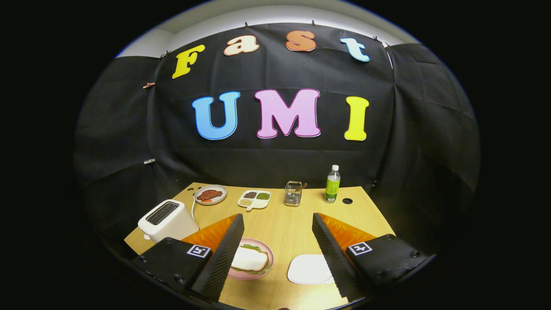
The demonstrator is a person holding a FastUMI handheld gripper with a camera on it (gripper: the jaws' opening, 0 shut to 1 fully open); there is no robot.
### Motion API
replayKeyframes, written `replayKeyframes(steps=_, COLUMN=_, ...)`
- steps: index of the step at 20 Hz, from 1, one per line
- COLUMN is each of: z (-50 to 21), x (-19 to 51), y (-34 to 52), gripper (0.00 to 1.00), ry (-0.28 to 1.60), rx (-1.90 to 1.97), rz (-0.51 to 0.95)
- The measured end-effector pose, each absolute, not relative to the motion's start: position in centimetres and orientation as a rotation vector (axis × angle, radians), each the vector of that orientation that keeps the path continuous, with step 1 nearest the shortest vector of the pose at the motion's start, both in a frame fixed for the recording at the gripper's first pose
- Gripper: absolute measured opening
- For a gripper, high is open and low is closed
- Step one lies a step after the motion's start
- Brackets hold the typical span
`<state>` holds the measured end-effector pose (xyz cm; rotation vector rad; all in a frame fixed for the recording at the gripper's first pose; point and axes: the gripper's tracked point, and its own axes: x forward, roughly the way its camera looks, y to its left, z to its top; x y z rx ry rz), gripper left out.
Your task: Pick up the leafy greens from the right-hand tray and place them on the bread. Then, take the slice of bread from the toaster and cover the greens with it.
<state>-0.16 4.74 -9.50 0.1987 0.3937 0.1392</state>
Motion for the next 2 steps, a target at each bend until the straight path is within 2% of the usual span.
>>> replayKeyframes(steps=2, z=-9.55, x=0.01, y=4.75, gripper=0.99, ry=0.394, rx=0.197, rz=0.138)
